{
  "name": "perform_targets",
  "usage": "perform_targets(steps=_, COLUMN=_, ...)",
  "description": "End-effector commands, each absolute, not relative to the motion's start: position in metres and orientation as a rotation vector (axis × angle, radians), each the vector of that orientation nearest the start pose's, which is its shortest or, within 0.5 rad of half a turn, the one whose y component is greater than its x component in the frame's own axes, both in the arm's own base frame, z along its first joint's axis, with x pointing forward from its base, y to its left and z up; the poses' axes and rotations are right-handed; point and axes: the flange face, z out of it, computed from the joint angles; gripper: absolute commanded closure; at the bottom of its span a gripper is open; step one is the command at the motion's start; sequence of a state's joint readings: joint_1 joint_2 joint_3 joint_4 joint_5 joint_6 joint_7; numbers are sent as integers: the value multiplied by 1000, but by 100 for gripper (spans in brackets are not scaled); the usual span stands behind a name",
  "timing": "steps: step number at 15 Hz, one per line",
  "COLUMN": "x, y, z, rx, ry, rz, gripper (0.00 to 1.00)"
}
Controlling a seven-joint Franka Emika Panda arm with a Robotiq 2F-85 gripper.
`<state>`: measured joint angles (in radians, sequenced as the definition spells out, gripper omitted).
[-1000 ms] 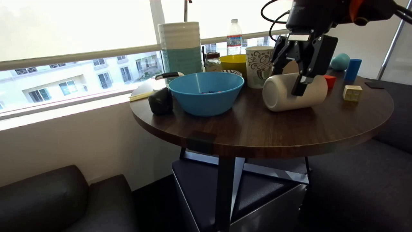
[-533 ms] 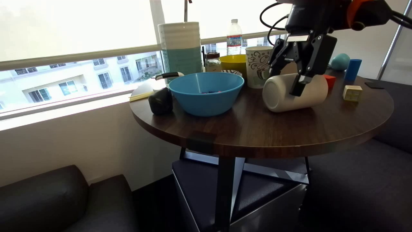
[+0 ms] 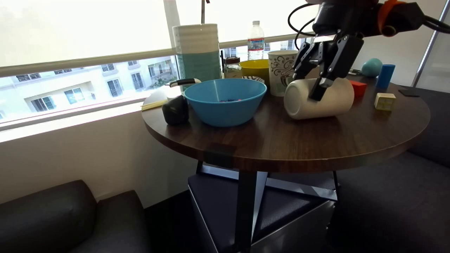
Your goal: Put the beige cup upside down
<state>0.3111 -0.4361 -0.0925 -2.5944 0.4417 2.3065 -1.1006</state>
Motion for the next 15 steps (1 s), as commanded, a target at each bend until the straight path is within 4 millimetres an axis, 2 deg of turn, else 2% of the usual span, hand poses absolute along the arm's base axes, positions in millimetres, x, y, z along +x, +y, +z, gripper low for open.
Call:
perform_targets(steps=1, x=392, y=89, z=424, rx=-2375, ry=-1345, rz=-546, gripper=38)
perform_targets(steps=7, x=379, y=69, z=439, rx=-2247, ry=-1203, rz=-788, gripper=38)
perform_targets(steps=12, x=375, y=55, z=439, rx=-2173, ry=-1038, rz=-1014, gripper=38)
perform_targets(steps=15, x=375, y=51, z=431, rx=-2129, ry=-970, rz=-1095, gripper=38)
